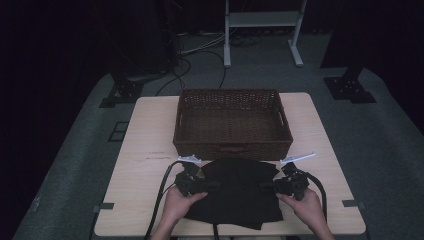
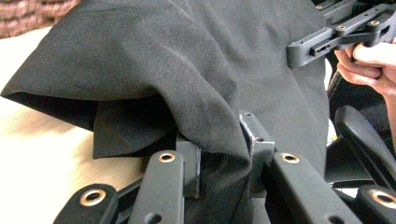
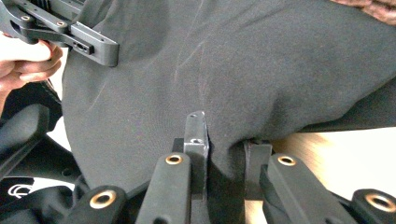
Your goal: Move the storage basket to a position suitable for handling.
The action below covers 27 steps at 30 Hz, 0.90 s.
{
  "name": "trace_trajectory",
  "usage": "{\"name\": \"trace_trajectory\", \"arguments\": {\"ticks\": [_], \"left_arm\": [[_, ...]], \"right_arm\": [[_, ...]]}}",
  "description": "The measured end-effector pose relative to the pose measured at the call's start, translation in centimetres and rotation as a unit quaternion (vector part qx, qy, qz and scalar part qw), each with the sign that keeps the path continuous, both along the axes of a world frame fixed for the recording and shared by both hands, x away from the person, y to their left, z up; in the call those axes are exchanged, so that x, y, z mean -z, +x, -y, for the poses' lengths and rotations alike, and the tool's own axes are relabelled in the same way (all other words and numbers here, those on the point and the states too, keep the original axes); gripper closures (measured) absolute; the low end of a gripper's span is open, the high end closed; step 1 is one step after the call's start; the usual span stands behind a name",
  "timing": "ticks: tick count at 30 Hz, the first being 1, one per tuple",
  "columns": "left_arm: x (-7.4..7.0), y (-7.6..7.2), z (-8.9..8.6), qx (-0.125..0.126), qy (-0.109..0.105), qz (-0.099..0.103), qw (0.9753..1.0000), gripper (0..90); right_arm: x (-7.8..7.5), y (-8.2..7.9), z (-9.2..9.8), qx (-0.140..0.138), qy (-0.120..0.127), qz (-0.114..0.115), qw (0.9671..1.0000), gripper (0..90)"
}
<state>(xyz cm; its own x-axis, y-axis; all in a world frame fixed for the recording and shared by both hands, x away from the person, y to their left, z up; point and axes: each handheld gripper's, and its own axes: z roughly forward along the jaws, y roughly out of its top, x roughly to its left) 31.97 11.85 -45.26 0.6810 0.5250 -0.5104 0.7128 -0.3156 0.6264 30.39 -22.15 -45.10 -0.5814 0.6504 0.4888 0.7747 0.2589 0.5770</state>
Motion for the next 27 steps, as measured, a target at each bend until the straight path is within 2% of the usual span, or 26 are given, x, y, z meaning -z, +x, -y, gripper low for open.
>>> {"name": "trace_trajectory", "arguments": {"ticks": [10,27], "left_arm": [[-1.9,-0.5,0.1,0.011,0.002,0.018,0.9998,72.6],[-4.9,-0.8,-0.5,0.020,-0.014,0.040,0.9989,72.7]], "right_arm": [[-2.0,-0.7,0.2,-0.001,0.003,0.023,0.9997,76.1],[-5.2,-1.0,0.0,-0.013,0.006,0.051,0.9986,76.1]]}}
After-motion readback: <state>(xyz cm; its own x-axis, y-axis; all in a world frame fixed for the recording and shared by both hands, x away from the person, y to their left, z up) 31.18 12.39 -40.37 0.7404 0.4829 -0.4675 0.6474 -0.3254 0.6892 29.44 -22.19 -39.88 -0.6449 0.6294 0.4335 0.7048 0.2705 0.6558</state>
